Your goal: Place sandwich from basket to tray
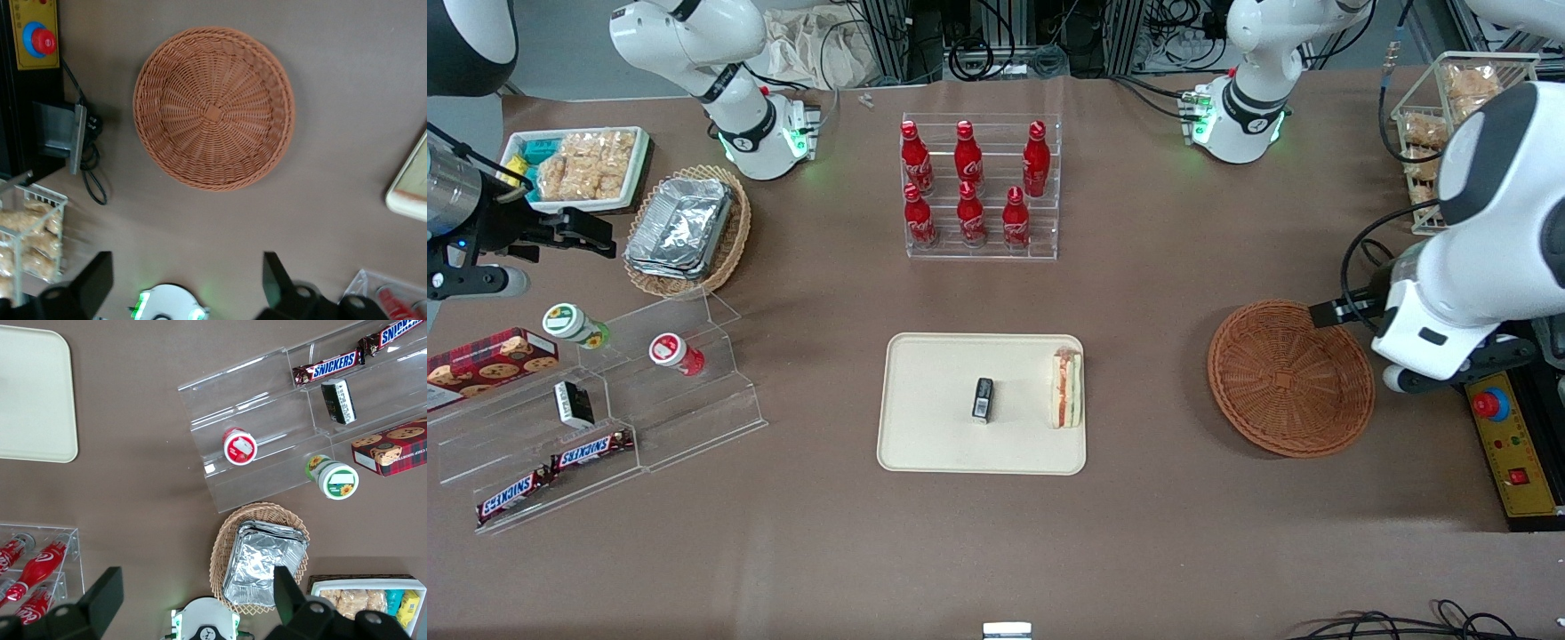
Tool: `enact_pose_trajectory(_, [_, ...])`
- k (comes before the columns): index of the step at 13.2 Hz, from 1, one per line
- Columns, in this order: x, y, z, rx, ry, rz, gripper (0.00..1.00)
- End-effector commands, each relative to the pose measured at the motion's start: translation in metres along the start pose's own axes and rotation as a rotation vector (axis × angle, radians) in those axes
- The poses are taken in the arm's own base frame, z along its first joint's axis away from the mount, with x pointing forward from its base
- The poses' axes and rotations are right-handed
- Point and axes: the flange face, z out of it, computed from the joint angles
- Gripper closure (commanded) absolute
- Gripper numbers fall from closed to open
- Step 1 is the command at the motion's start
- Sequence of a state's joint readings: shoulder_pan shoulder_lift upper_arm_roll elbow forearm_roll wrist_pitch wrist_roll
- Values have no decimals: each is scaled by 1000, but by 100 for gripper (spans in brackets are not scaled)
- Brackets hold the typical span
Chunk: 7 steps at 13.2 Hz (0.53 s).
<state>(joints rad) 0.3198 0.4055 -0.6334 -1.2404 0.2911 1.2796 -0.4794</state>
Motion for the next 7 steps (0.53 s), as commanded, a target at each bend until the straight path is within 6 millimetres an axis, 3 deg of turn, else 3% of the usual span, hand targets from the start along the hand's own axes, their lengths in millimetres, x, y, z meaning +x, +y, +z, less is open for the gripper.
enact_pose_trajectory(1, [-2,-29,-2,-35,-38,14,1])
enact_pose_trajectory(5, [9,-50,3,-73,-45,16,1])
enact_pose_trajectory(7, [11,-51,4,-80,-36,18,1])
